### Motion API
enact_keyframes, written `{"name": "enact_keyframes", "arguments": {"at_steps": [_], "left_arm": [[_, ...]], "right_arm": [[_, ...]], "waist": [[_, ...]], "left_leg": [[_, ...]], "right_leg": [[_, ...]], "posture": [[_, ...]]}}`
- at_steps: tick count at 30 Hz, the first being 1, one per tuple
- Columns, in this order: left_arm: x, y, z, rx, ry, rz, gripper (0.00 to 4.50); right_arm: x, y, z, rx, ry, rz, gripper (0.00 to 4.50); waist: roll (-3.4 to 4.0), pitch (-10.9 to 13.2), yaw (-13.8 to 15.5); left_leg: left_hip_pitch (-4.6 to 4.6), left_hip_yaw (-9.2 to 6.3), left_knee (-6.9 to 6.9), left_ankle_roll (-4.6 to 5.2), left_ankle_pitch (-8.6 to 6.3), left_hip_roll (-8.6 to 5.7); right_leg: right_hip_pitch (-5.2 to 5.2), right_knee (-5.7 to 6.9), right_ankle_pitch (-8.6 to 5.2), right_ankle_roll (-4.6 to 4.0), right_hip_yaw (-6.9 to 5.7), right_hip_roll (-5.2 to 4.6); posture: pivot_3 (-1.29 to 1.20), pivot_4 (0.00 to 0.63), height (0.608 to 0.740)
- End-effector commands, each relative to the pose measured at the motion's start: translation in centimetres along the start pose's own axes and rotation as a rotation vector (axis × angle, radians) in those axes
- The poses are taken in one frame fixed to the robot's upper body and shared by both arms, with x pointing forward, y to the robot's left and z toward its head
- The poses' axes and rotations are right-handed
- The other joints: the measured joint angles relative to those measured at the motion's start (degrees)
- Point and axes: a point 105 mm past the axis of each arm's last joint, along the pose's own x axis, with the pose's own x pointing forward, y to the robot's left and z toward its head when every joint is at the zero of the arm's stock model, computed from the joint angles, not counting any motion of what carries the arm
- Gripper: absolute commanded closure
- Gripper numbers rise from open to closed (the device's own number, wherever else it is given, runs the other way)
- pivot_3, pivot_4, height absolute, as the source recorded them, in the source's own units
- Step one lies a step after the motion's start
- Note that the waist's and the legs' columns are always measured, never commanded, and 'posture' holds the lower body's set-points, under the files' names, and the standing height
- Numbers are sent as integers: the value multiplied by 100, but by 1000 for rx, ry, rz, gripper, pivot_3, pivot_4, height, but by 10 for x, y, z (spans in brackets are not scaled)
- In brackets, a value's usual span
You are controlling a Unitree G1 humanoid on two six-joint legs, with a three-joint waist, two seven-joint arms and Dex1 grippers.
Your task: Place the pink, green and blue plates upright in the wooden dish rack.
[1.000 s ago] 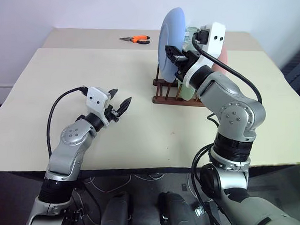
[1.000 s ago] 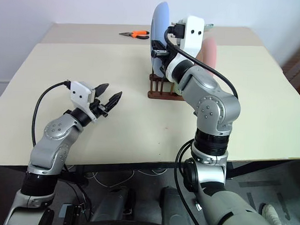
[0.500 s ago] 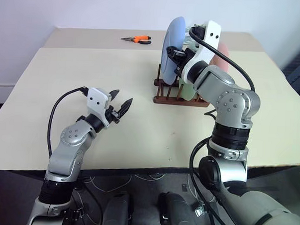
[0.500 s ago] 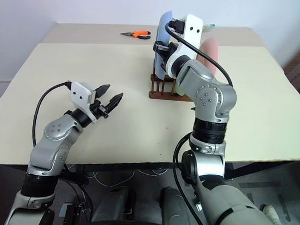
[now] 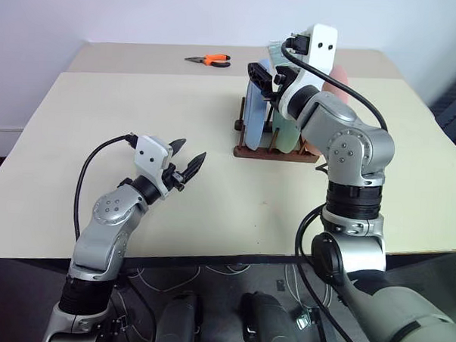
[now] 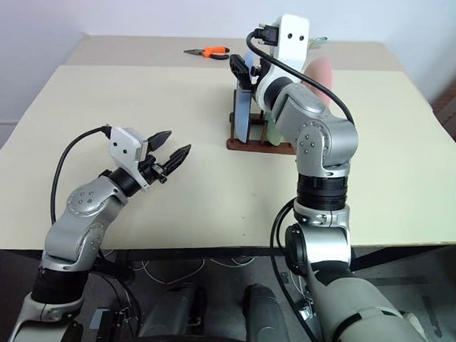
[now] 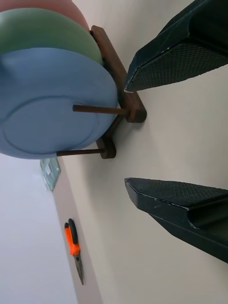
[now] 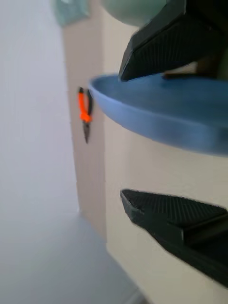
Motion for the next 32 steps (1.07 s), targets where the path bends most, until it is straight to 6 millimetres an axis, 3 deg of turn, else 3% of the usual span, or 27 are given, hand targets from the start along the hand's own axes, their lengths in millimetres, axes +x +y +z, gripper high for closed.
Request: {"name": "enact_keyframes", "arguments": {"at_steps": [1,5,8,12,17,22,32], "left_arm": [[-1,-6,11,5,-40,-20,1554],[-1,-5,11,4,-38,-17,1554],[-4,5,9,23,-21,13,1554],[-20,28,-4,78,55,67,1554],[-45,47,-30,137,195,63,1554],[-56,45,-38,141,247,11,1554],[-52,31,-40,98,229,-9,1554]], "right_arm": [[-10,12,28,-200,-149,83,954],[-31,14,42,-464,-275,161,954],[-70,5,44,-520,-318,312,954],[-124,-49,14,-485,-92,353,954],[-174,-90,-32,-358,162,347,954],[-179,-111,-56,-354,228,284,954],[-171,-115,-72,-337,234,278,954]], "waist": [[0,0,4],[-1,1,17],[-3,2,42],[-4,2,79],[1,3,7],[10,6,24],[11,6,51]], "left_leg": [[0,0,0,0,0,0],[0,1,0,2,-1,0],[0,-1,1,5,-3,0],[5,-7,8,21,-12,1],[14,-6,7,24,-14,12],[20,-3,7,21,-14,17],[12,-3,7,19,-15,16]], "right_leg": [[0,0,0,0,0,0],[2,-5,0,1,0,2],[8,-11,-1,2,-3,3],[31,-33,-1,4,-9,-1],[37,-39,-1,2,-7,0],[37,-33,-11,-16,-3,-1],[36,-49,-10,-15,-3,-7]], "posture": [[0,150,740],[0,150,740],[0,150,740],[0,150,740],[0,150,740],[0,150,740],[0,150,740]]}}
